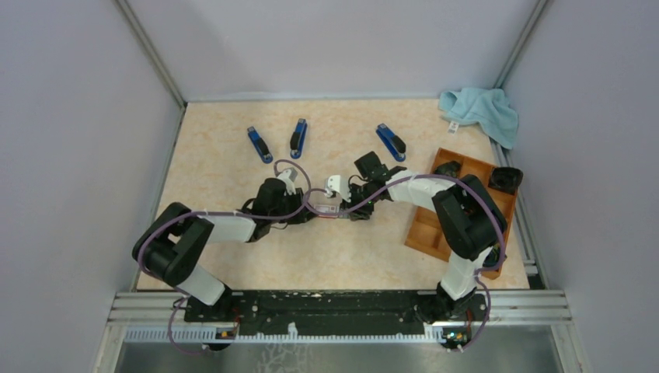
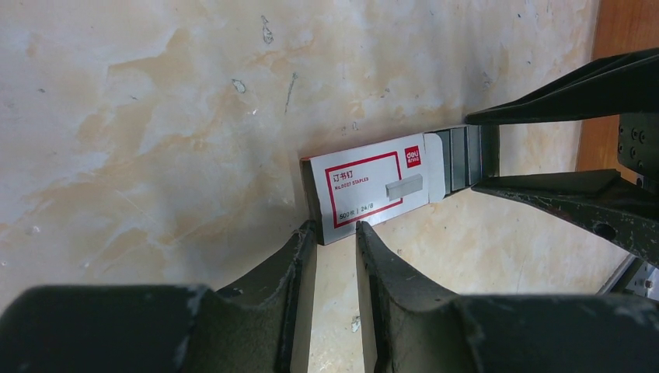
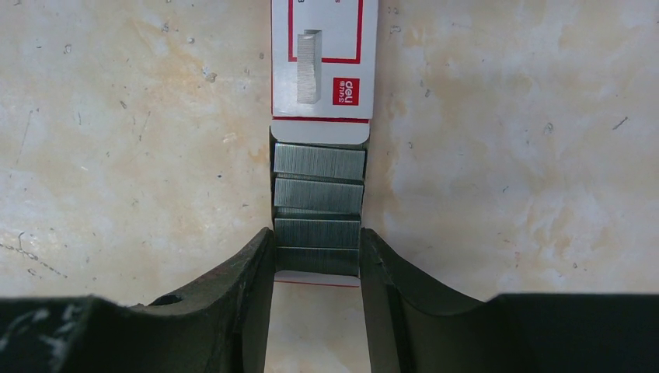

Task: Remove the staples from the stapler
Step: Close the staple box at the center of the board.

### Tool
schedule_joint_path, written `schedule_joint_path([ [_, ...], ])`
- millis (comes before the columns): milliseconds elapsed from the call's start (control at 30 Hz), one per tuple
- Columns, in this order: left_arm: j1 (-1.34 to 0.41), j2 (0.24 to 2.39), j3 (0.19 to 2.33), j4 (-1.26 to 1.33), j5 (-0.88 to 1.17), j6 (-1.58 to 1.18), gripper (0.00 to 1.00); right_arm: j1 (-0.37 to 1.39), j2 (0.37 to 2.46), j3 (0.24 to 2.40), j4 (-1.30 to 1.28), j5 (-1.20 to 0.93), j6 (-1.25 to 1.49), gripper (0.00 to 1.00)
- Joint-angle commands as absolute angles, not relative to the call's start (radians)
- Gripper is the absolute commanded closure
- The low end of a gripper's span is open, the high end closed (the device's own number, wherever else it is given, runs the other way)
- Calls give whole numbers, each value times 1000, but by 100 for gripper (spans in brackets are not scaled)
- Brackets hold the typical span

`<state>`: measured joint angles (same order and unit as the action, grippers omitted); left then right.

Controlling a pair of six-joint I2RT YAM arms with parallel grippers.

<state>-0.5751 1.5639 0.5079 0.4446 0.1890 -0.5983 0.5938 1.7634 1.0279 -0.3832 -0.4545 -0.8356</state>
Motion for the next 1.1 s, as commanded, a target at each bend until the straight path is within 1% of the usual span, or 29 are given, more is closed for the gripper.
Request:
schedule_joint_path([
  [0, -569, 1587, 523, 407, 199, -587, 68, 604, 1772, 1022, -362, -372, -823, 64],
  [267, -569, 1595, 531, 401, 207, -583, 68, 606, 1771, 1022, -342, -345, -806, 64],
  [733, -569, 1613, 548, 385, 216, -577, 68, 629, 1779, 1025, -353, -372, -836, 64],
  [1067, -558, 1607, 548, 357, 205, -577, 68, 611, 1776, 1037, -362, -284, -787, 64],
])
